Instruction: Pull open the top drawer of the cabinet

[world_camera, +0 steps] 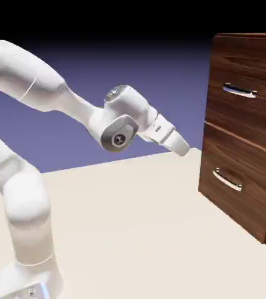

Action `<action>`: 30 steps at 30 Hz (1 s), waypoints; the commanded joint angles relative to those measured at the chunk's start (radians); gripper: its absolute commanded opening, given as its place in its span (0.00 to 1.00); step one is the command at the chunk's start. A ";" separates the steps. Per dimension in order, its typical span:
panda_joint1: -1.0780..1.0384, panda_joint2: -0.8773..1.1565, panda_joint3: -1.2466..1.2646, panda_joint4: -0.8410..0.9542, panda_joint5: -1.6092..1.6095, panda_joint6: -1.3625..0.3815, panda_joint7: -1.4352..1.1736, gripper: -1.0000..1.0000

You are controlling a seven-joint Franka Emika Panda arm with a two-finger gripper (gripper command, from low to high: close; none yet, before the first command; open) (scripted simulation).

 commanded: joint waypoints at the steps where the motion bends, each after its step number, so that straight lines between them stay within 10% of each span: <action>1: 0.031 0.001 -0.026 0.016 -0.044 -0.007 0.010 0.50; 30: 0.929 0.043 -0.784 0.473 -1.305 -0.204 0.305 0.50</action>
